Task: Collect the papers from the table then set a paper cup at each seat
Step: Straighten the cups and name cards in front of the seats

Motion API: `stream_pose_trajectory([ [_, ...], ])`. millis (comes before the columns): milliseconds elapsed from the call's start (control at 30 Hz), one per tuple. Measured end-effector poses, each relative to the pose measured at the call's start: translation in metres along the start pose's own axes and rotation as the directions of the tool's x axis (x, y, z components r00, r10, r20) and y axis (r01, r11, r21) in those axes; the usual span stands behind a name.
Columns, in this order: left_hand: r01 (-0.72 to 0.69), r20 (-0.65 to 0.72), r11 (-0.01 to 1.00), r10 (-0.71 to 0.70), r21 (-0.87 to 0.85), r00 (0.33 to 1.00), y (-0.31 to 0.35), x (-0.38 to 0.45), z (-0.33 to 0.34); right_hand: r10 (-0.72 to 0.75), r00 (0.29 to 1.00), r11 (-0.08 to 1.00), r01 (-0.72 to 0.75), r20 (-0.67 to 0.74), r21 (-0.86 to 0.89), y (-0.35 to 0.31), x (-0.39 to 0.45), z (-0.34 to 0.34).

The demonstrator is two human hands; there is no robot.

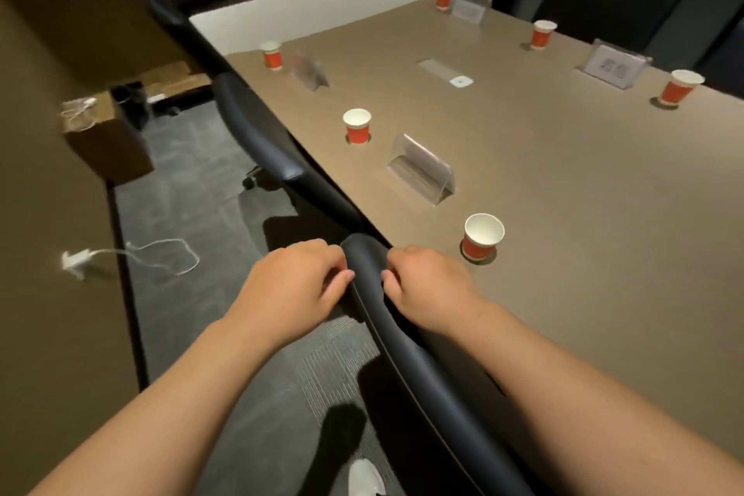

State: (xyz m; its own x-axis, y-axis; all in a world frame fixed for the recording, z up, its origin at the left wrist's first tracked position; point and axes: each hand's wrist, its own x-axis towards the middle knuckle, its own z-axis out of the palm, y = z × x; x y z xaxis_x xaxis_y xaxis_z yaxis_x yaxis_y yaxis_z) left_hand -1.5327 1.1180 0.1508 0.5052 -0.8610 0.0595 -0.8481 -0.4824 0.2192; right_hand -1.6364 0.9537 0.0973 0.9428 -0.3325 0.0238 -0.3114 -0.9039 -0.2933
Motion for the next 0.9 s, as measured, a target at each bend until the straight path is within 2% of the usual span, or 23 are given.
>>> stream_pose_trajectory([
  [200, -0.227, 0.036, 0.973, 0.229, -0.045, 0.973, -0.052, 0.122, -0.007, 0.243, 0.969, 0.969, -0.244, -0.044, -0.038, 0.022, 0.07, -0.003],
  [300, -0.35, 0.103, 0.934, 0.357, -0.075, 0.929, -0.068, 0.188, 0.0, 0.425, 0.901, 0.903, -0.429, -0.089, -0.026, 0.034, 0.096, -0.001],
  [333, -0.431, 0.128, 0.899, 0.439, -0.08, 0.89, -0.072, 0.218, 0.003, 0.509, 0.852, 0.858, -0.514, -0.125, -0.015, 0.039, 0.105, -0.001],
  [400, -0.48, 0.137, 0.87, 0.492, -0.111, 0.86, -0.073, 0.24, 0.006, 0.566, 0.813, 0.819, -0.573, -0.136, -0.02, 0.045, 0.105, -0.002],
  [500, -0.612, 0.168, 0.781, 0.624, -0.12, 0.763, -0.07, 0.288, 0.013, 0.711, 0.689, 0.693, -0.721, -0.139, -0.028, 0.055, 0.109, -0.001],
  [600, -0.694, 0.196, 0.71, 0.702, -0.121, 0.685, -0.055, 0.326, 0.024, 0.809, 0.578, 0.576, -0.816, -0.106, -0.047, 0.064, 0.11, 0.001],
  [700, -0.744, 0.256, 0.661, 0.739, -0.101, 0.623, -0.039, 0.358, 0.044, 0.853, 0.512, 0.508, -0.859, -0.099, -0.066, 0.08, 0.116, 0.005],
  [800, -0.751, 0.291, 0.654, 0.738, -0.085, 0.609, -0.026, 0.382, 0.07, 0.872, 0.489, 0.486, -0.871, -0.034, -0.066, 0.101, 0.122, 0.009],
  [900, -0.75, 0.387, 0.659, 0.708, -0.062, 0.59, -0.017, 0.403, 0.1, 0.873, 0.472, 0.485, -0.869, 0.125, -0.1, 0.123, 0.125, 0.015],
])
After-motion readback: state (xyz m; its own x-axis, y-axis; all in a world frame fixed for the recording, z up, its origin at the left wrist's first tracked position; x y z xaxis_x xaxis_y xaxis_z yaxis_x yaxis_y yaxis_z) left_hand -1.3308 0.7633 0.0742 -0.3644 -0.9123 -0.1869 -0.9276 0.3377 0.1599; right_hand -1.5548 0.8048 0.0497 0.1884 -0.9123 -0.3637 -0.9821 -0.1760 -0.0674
